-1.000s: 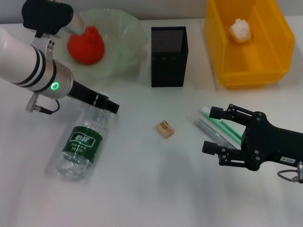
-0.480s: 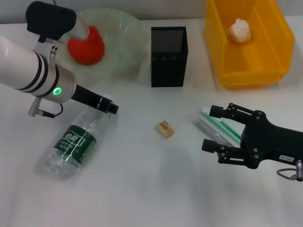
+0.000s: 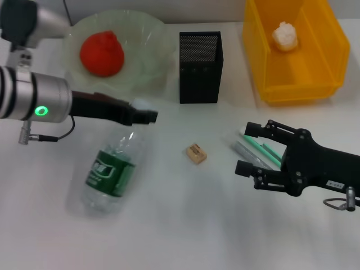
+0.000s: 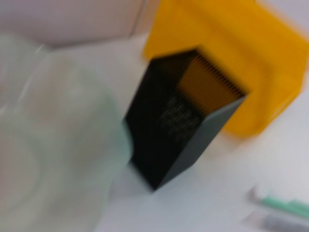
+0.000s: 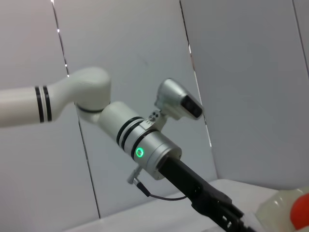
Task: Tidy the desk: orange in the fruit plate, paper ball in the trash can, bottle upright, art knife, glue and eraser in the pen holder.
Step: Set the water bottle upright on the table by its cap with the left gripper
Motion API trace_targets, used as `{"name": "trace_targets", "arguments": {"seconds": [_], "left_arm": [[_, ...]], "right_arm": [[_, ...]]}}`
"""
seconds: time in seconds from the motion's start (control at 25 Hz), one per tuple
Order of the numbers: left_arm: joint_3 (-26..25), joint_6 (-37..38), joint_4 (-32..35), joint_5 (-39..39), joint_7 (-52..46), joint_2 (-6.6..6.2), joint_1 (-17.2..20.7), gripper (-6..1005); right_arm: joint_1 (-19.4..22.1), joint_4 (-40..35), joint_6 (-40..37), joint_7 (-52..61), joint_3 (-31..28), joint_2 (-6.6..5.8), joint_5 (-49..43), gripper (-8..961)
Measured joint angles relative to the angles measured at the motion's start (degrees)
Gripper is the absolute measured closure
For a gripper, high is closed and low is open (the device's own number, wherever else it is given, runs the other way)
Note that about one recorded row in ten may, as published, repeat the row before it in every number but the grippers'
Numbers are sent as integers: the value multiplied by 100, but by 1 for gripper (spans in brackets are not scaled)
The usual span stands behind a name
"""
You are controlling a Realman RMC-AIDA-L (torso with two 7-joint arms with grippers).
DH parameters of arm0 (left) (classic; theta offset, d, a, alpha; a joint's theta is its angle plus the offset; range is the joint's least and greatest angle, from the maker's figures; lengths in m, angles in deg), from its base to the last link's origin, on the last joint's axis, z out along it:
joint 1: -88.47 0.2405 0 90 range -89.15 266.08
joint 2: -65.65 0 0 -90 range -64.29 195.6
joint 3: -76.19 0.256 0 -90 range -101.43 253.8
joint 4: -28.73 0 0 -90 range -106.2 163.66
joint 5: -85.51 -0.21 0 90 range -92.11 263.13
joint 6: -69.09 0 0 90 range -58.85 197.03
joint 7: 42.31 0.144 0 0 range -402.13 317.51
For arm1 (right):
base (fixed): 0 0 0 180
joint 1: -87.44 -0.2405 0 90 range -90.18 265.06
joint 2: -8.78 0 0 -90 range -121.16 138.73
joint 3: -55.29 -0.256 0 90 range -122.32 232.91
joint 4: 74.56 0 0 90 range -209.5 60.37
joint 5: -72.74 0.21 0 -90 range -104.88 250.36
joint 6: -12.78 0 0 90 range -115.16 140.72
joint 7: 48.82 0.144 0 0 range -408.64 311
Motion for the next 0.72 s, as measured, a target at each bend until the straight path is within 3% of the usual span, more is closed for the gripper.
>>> {"name": "trace_targets", "arguments": {"seconds": [0.04, 0.16, 0.2, 0.24, 0.36, 0.4, 0.44, 0.56, 0.6, 0.64, 0.72], "left_arm": [[0, 0, 0, 0, 0, 0, 0, 556], [-714, 434, -507, 769, 1010, -8, 73, 555], [-1274, 773, -966, 1218, 1729, -16, 91, 555], [-1274, 773, -966, 1218, 1729, -16, 91, 555], [-2116, 1158, -1685, 1690, 2767, -18, 149, 554], [-2600, 1359, -2185, 2048, 3557, -18, 244, 554], [-2600, 1359, -2185, 2048, 3557, -18, 244, 554], [-3218, 1674, -3095, 2738, 5036, -16, 427, 553], [-3514, 1867, -3705, 3184, 6031, -3, 533, 552], [-3514, 1867, -3705, 3184, 6031, -3, 533, 552], [-3700, 2048, -4322, 3629, 7149, 17, 607, 552]], "right_arm": [[-37, 36, 0, 31, -10, 3, 7, 110], [-148, 187, 0, 85, -33, 5, 15, 110], [-199, 249, 9, 123, -41, 7, 36, 110], [-199, 249, 9, 123, -41, 7, 36, 110], [-260, 296, 71, 200, -46, 7, 94, 110], [-296, 300, 111, 243, -66, 7, 103, 110], [-296, 300, 111, 243, -66, 7, 103, 110], [-335, 299, 161, 298, -149, 7, 109, 111], [-361, 312, 234, 301, -191, 7, 124, 111], [-361, 312, 234, 301, -191, 7, 124, 111], [-406, 359, 316, 302, -195, 10, 160, 111]]}}
